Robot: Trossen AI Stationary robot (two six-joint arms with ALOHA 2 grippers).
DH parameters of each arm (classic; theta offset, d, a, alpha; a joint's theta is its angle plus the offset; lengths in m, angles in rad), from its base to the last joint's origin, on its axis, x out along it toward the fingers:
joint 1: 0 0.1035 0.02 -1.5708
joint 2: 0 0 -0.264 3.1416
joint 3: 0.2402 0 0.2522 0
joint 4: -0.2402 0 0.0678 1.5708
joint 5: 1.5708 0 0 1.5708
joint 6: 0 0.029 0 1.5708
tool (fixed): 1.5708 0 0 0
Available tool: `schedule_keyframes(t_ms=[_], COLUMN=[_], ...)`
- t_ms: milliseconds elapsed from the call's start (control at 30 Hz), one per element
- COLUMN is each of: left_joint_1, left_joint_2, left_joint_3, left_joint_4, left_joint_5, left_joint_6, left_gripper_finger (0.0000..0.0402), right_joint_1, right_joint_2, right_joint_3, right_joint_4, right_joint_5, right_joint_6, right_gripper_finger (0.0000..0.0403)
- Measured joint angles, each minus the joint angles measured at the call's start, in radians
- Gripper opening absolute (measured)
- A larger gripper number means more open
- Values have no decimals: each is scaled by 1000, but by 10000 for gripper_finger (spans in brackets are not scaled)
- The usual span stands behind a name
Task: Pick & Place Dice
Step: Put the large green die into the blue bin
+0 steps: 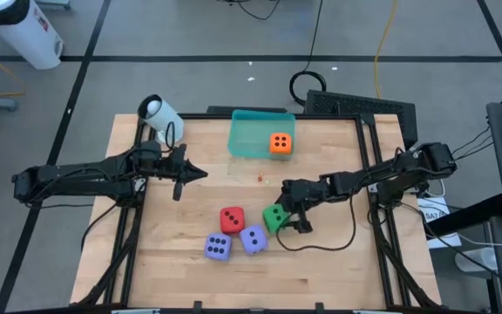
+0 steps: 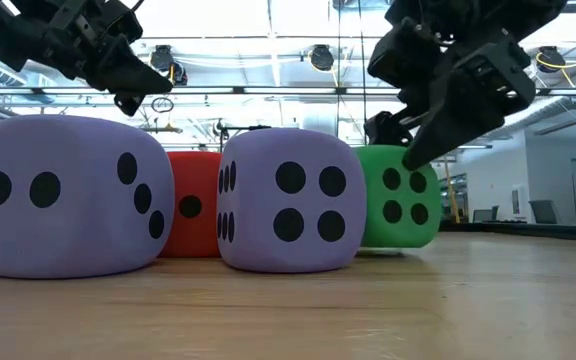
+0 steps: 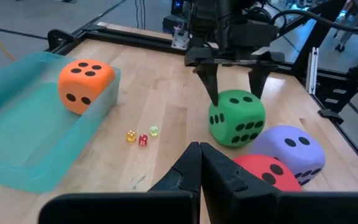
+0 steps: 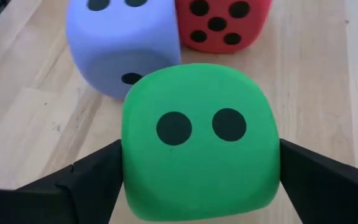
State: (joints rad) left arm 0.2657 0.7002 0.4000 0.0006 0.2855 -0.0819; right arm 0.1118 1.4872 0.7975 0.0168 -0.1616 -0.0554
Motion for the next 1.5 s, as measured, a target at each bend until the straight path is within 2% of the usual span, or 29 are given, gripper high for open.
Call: schedule_keyframes(t_ms=[133, 300, 467, 500, 667, 867, 1033, 1267, 1500], left_joint_1=[0, 0, 0, 0, -1, 0, -1, -1, -1], left_joint_2=[0, 0, 0, 0, 0, 0, 0, 38, 140], left_joint_3=[0, 0, 0, 0, 0, 0, 0, 0, 0], left_joint_4=[-5, -5, 3, 3, 2, 3, 4, 80, 169], left_joint_5=[0, 0, 0, 0, 0, 0, -34, -218, -190], left_joint_6=[-4, -9, -2, -2, 1, 2, 9, -36, -90], left_gripper_finger=[8, 8, 8, 8, 8, 8, 8, 8, 8], right_joint_1=[-14, -79, -195, -230, -454, -685, -804, -876, -890], right_joint_2=[-40, -151, -310, -333, -395, -340, -246, -100, -23], right_joint_3=[0, 0, 0, 0, 12, 13, 13, 42, 142], right_joint_4=[2, 0, 44, 53, 56, 81, 97, 148, 141], right_joint_5=[1, 14, 241, 250, 151, 25, -63, -118, -128], right_joint_6=[-12, -30, -88, -107, -139, -155, -200, -273, -371], right_gripper_finger=[357, 359, 360, 360, 361, 361, 361, 361, 361])
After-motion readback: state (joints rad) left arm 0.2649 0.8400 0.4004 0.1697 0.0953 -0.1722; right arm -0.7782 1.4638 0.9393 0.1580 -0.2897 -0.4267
